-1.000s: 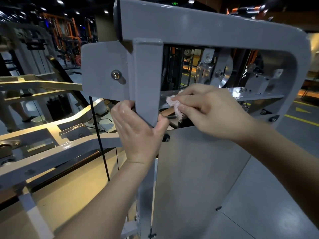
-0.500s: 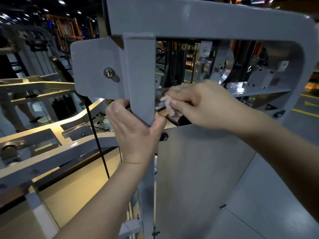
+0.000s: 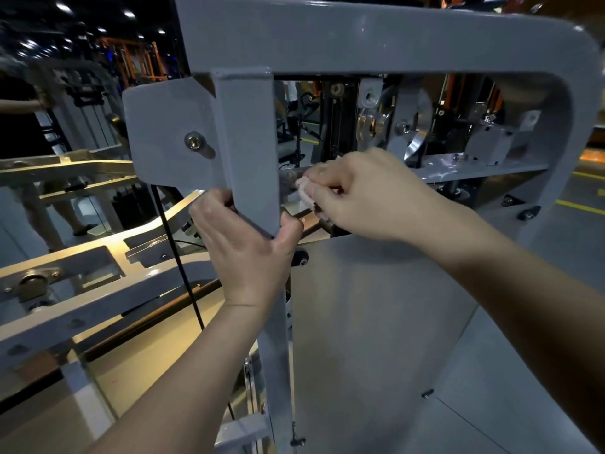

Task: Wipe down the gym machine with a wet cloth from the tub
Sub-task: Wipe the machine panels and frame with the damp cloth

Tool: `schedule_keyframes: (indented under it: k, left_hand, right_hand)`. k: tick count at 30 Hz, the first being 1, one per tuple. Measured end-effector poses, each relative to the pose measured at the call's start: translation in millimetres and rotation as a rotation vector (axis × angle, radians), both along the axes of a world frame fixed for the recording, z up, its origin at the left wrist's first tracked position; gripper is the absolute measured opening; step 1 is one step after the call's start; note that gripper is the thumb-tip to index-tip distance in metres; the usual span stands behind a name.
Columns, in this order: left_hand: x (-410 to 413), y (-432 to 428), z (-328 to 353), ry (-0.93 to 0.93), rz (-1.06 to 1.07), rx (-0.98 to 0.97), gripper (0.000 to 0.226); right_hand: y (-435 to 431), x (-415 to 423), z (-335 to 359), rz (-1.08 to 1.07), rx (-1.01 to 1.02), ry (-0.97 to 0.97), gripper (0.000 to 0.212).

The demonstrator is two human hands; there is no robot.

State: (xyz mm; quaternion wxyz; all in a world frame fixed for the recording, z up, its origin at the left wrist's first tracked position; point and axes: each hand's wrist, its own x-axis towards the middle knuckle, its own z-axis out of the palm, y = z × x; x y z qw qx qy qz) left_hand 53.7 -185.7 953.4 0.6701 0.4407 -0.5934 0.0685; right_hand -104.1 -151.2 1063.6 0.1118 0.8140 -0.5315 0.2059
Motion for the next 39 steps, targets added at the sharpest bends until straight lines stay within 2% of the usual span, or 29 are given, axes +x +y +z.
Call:
schedule_keyframes:
  k: [4,6,9,11,14,17,19,21,24,28,31,35,39]
  left_hand:
    - [0.9,0.2,-0.1,-0.001,-0.002,0.006,0.064]
    - [2.0,-0.3,-0.2,-0.014,0.006,-0.005,0.063]
    - [2.0,-0.7,-0.5,-0.019,0.028,-0.023,0.063]
    - [1.7,-0.1,-0.1,-0.014,0.028,-0.027,0.062]
    - [2.1,0.0,0.1,-0.015,0.018,-0.032,0.061]
    - [1.0,-1.1,-0.1,-0.005,0.016,-0.008,0.063]
    - [1.2,-0.7,-0.7,0.000,0.023,0.010,0.064]
    - [1.3,-0.1,-0.5,0.000,0.019,0.005,0.064]
    - [1.8,1.0,0.9,0.010,0.008,-0.005,0.062]
    - [1.4,-1.7,-0.1,0.008,0.022,-0.045,0.060]
    - [0.8,-2.0,-0.1,0.017,0.029,-0.027,0.060]
    - [0.6,0.8,1.2,0.015,0.013,0.009,0.061]
    - [1.4,1.5,1.7,0.039,0.002,0.037,0.062]
  right_hand:
    - [-15.6,15.7,13.5,-0.118,0.077,-0.050,0.042]
    - [-28.5,25.4,16.2,-0.201,0.103,-0.055,0.034]
    - [-40.8,39.4,24.7,-0.247,0.244,-0.085,0.020]
    - [-40.8,38.9,26.7,-0.203,0.282,-0.131,0.020]
    - [-22.6,23.7,19.2,-0.036,0.234,-0.204,0.036]
    - [-0.1,9.7,16.0,0.076,0.306,-0.273,0.039]
    - [-2.8,14.3,16.9,0.033,0.277,-0.262,0.040]
    - [-19.3,26.7,15.8,-0.089,0.220,-0.197,0.034]
    - [-30.3,40.5,13.1,-0.194,0.236,-0.220,0.026]
    - [-1.9,23.1,5.0,-0.045,0.131,-0.217,0.042]
    - [-6.7,28.4,9.1,-0.089,0.104,-0.164,0.038]
    - [-26.6,41.1,19.9,-0.214,0.218,-0.113,0.023]
    - [-16.1,19.7,4.9,-0.014,0.134,-0.170,0.038]
